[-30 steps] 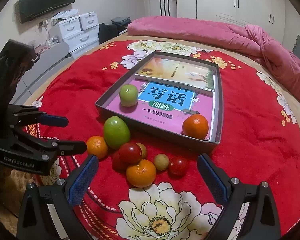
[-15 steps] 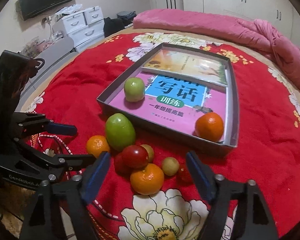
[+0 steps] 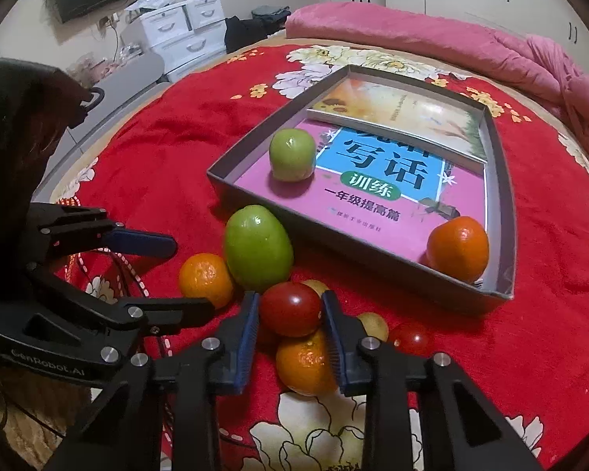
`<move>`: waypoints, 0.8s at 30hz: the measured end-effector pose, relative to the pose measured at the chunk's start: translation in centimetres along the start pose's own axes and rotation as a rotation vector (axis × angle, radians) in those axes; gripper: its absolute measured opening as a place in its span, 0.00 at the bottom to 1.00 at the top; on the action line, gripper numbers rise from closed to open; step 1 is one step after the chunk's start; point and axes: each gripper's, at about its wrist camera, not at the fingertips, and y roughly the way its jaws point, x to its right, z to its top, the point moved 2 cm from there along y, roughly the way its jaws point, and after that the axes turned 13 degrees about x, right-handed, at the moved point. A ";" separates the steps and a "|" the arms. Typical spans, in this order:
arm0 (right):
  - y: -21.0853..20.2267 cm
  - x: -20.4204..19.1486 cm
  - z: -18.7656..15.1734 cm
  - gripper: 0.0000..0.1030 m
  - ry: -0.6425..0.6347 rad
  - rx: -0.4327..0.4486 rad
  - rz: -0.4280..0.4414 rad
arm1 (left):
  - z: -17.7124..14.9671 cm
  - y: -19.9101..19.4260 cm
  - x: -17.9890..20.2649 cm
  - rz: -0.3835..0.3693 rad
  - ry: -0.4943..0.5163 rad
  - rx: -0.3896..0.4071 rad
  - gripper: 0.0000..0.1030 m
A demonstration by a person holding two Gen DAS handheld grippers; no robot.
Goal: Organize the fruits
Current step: 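Grasp a red tomato with the right tool while the left tool grasps a tangerine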
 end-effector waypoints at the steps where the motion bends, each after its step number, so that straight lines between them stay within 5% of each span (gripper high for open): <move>1: 0.0 0.1 0.0 0.31 0.005 0.000 0.003 | 0.0 0.2 0.1 0.002 0.004 -0.002 0.61; 13: -1.9 1.3 0.2 0.31 0.083 0.030 -0.005 | 0.3 1.4 -0.2 0.001 0.011 0.025 0.53; 17: -2.7 1.6 0.7 0.31 0.104 0.049 -0.013 | 0.6 1.1 0.0 -0.017 0.028 0.039 0.39; 24: -3.5 1.9 1.1 0.31 0.127 0.073 -0.018 | 0.5 0.6 0.0 -0.035 0.007 0.035 0.38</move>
